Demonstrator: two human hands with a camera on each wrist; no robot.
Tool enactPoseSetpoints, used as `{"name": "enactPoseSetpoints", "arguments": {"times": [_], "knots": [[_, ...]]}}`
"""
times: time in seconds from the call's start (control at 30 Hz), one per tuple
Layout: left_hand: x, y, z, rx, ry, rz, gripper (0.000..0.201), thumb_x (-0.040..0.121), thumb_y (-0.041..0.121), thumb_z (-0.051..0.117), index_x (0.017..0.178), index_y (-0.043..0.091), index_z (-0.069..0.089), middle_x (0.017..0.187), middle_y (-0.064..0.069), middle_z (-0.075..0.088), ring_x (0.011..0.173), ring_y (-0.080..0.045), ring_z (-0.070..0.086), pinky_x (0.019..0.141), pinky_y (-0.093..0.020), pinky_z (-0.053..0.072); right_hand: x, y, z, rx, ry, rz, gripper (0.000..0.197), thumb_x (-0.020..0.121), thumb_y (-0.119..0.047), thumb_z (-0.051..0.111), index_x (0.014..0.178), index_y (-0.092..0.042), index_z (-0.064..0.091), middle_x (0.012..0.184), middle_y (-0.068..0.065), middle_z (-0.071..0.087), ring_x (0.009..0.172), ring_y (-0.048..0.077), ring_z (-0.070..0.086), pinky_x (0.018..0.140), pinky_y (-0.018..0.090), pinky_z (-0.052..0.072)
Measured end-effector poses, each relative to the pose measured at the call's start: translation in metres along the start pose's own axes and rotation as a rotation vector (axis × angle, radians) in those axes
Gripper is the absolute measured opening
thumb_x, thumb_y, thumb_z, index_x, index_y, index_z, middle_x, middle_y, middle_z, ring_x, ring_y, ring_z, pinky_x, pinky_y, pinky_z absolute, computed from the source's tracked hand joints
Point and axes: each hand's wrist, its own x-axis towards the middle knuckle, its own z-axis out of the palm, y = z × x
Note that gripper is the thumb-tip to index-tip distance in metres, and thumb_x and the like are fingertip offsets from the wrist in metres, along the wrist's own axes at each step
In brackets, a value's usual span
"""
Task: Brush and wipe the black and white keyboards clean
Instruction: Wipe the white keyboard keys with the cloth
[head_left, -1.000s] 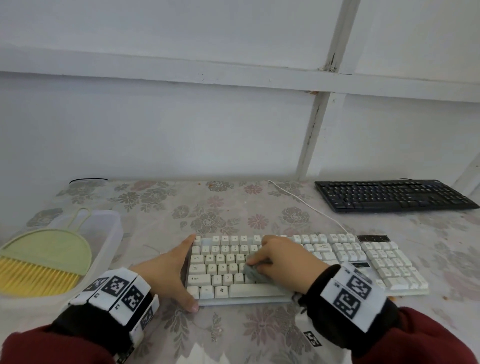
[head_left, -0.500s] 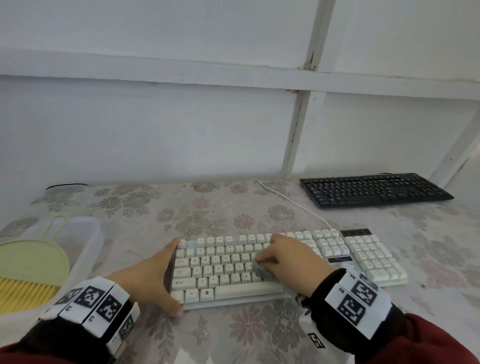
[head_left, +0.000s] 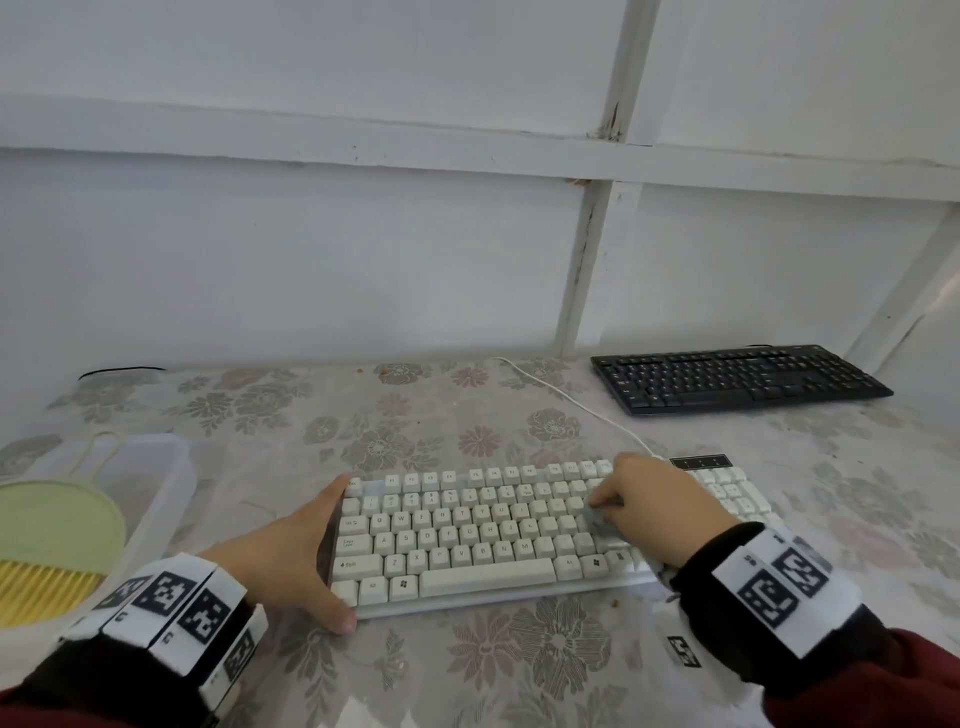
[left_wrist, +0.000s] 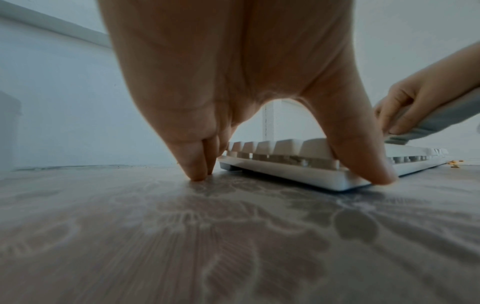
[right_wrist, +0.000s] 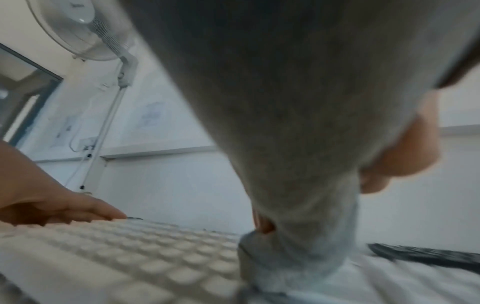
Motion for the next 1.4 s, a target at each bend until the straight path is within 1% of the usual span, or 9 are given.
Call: {"name": "enactPoseSetpoints", "arguments": {"times": [0.1, 0.17, 0.33, 0.57, 0.7, 0.87, 0.93, 1.07, 1.4], "knots": [[0.000, 0.001, 0.000, -0.010, -0.008, -0.002, 0.146, 0.044, 0.041, 0.088, 0.145, 0.033, -0.017, 0.142, 0.017, 0.032, 0.126, -0.006, 0.039, 0.110, -0.029, 0.033, 0.008, -0.034, 0.005, 0.113, 0.007, -0.134, 0.017, 0.091, -0.033, 0.057, 0.086, -0.025, 0.071, 0.079, -0.018, 0.035, 0.070, -0.003, 0.042, 0.079, 0.013, 0.037], [-0.001, 0.001, 0.000, -0.021, -0.010, -0.008, 0.145, 0.046, 0.039, 0.089, 0.145, 0.033, -0.016, 0.141, 0.017, 0.032, 0.126, -0.006, 0.039, 0.110, -0.028, 0.032, 0.013, -0.054, 0.013, 0.143, -0.005, -0.233, 0.023, 0.092, -0.027, 0.054, 0.102, -0.020, 0.073, 0.076, -0.019, 0.032, 0.068, -0.001, 0.041, 0.069, 0.007, 0.032], [-0.001, 0.003, 0.000, -0.022, -0.007, -0.015, 0.141, 0.051, 0.035, 0.089, 0.145, 0.033, -0.016, 0.138, 0.018, 0.033, 0.124, -0.006, 0.039, 0.106, -0.022, 0.032, 0.015, -0.053, 0.025, 0.054, -0.011, -0.243, 0.027, 0.092, -0.014, 0.045, 0.091, -0.014, 0.071, 0.073, -0.012, 0.030, 0.081, 0.021, 0.054, 0.059, 0.014, 0.032], [-0.003, 0.003, -0.001, -0.010, -0.004, -0.029, 0.147, 0.047, 0.042, 0.090, 0.145, 0.033, -0.019, 0.145, 0.016, 0.029, 0.123, -0.006, 0.039, 0.106, -0.023, 0.032, 0.003, -0.004, 0.017, 0.068, 0.012, -0.126, 0.025, 0.095, -0.020, 0.048, 0.099, -0.018, 0.073, 0.076, -0.014, 0.040, 0.065, -0.008, 0.040, 0.063, 0.004, 0.031], [-0.006, 0.006, -0.002, -0.003, -0.018, -0.012, 0.158, 0.026, 0.059, 0.081, 0.145, 0.033, -0.019, 0.146, 0.016, 0.027, 0.126, -0.006, 0.037, 0.107, -0.024, 0.031, -0.004, 0.018, 0.007, 0.042, 0.012, -0.026, 0.024, 0.095, -0.026, 0.050, 0.105, -0.025, 0.072, 0.076, -0.020, 0.034, 0.065, -0.007, 0.039, 0.057, 0.006, 0.029], [-0.006, 0.005, -0.001, -0.012, -0.011, -0.017, 0.153, 0.039, 0.050, 0.089, 0.145, 0.033, -0.019, 0.145, 0.017, 0.027, 0.124, -0.006, 0.036, 0.108, -0.024, 0.031, -0.010, 0.043, -0.010, -0.016, -0.041, 0.126, 0.023, 0.094, -0.022, 0.053, 0.085, -0.029, 0.073, 0.063, -0.015, 0.048, 0.060, -0.002, 0.047, 0.056, 0.008, 0.032], [-0.006, 0.006, -0.002, -0.012, -0.018, -0.013, 0.158, 0.029, 0.058, 0.084, 0.145, 0.033, -0.019, 0.146, 0.016, 0.026, 0.126, -0.006, 0.035, 0.109, -0.026, 0.030, -0.011, 0.053, -0.019, -0.028, -0.011, 0.173, 0.022, 0.093, -0.024, 0.053, 0.096, -0.027, 0.074, 0.068, -0.019, 0.049, 0.064, -0.002, 0.048, 0.060, 0.009, 0.034], [-0.006, 0.005, -0.001, -0.026, -0.015, 0.001, 0.161, 0.023, 0.061, 0.082, 0.145, 0.033, -0.019, 0.149, 0.015, 0.023, 0.130, -0.006, 0.033, 0.111, -0.026, 0.028, -0.008, 0.051, -0.017, -0.001, -0.004, 0.123, 0.024, 0.093, -0.020, 0.052, 0.104, -0.025, 0.073, 0.070, -0.020, 0.043, 0.065, -0.006, 0.043, 0.056, 0.005, 0.031], [-0.005, 0.005, -0.001, -0.010, -0.010, 0.012, 0.161, 0.021, 0.064, 0.079, 0.146, 0.029, -0.017, 0.147, 0.015, 0.024, 0.123, -0.003, 0.034, 0.106, -0.019, 0.028, -0.002, 0.052, -0.005, -0.085, -0.103, 0.089, 0.023, 0.093, -0.020, 0.055, 0.105, -0.026, 0.073, 0.089, -0.013, 0.055, 0.074, 0.007, 0.053, 0.076, 0.019, 0.042]]}}
